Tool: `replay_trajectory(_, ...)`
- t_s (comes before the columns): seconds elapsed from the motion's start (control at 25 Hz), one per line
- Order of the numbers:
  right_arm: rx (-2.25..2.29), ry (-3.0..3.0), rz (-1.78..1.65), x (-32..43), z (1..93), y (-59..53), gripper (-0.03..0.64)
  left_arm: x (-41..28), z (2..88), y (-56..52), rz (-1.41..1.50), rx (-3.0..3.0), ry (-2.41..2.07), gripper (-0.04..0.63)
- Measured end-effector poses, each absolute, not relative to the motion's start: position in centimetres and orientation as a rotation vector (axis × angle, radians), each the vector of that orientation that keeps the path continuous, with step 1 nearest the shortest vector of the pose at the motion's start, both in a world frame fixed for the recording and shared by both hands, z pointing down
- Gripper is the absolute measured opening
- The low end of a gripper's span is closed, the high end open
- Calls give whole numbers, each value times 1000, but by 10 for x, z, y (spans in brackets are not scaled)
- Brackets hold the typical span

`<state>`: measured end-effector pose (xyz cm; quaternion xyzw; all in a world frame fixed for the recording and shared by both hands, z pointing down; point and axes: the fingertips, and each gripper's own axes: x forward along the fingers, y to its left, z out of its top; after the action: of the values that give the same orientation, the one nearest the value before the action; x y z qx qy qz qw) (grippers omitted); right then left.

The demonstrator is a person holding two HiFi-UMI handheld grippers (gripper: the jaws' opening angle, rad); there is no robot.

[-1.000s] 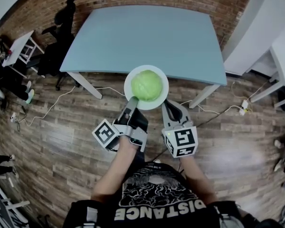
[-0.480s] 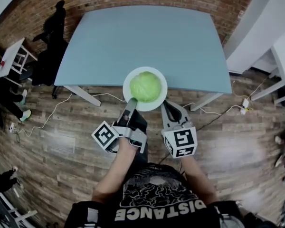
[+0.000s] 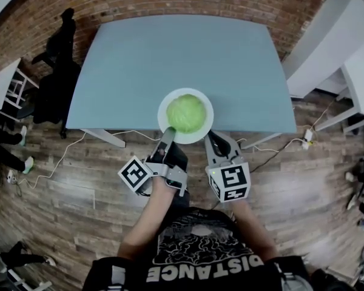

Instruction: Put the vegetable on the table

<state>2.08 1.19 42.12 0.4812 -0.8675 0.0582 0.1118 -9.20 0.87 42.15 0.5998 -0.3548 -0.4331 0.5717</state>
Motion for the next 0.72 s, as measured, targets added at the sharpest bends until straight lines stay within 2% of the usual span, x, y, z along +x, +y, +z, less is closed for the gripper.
replay_trajectory(0.72,1495,-2463,167,-13,418,-67,9,-132,422,-78,-970,1410,-773,14)
